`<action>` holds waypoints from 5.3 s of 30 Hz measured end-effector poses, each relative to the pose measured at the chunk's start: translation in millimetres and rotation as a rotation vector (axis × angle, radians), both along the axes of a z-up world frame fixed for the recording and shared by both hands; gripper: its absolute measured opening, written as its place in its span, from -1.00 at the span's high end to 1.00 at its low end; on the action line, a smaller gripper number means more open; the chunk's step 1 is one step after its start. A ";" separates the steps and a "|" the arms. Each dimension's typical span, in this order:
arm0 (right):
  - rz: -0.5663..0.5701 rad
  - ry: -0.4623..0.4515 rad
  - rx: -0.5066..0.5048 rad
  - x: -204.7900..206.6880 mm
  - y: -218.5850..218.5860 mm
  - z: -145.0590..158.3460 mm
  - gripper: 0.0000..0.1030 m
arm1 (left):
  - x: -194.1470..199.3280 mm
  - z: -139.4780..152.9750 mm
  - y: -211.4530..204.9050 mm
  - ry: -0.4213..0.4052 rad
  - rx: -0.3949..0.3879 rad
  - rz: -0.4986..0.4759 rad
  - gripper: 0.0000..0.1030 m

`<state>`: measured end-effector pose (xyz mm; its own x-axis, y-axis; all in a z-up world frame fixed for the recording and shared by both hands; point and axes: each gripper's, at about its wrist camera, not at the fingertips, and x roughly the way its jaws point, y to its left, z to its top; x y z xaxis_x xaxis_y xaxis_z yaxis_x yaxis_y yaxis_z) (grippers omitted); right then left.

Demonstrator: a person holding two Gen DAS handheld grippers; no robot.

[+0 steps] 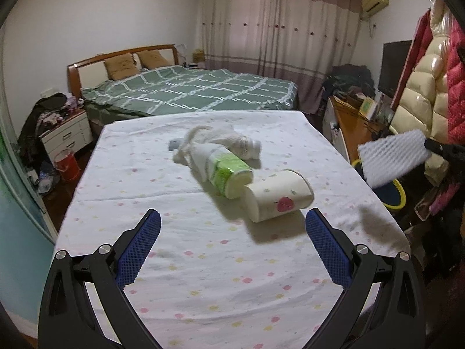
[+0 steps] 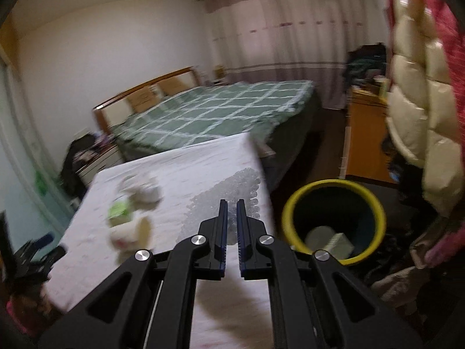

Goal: Collect trash
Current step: 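Carry the foam sheet over the bin and open the right gripper, then grasp the pink-strawberry paper cup with the left gripper, then carry the paper cup over the bin and open the left gripper, then grasp the white cloth wrapped around the bottles with the right gripper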

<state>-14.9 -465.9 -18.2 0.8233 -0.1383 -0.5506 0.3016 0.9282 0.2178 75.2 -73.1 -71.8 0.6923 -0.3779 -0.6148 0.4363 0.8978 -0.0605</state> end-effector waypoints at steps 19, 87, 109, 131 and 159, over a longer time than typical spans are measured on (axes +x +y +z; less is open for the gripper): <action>-0.382 0.220 0.007 52.1 -136.4 -114.5 0.48 | 38.8 -49.7 -56.3 0.123 0.038 -0.128 -0.91; -0.273 0.227 0.081 53.4 -134.5 -137.5 0.18 | 106.5 -82.6 -167.1 0.569 0.170 -0.220 -0.35; -0.325 0.150 0.051 -18.3 -129.2 -111.4 0.10 | 63.3 -3.4 -278.1 0.305 0.136 -0.501 -0.22; -0.417 0.152 0.088 -78.9 -159.6 -126.6 0.01 | 66.5 -52.7 -498.5 0.319 0.136 -0.635 -0.67; -0.087 0.193 -0.004 44.6 -46.0 -90.6 -0.04 | 77.3 39.3 -53.4 -0.140 -0.078 -0.100 -0.90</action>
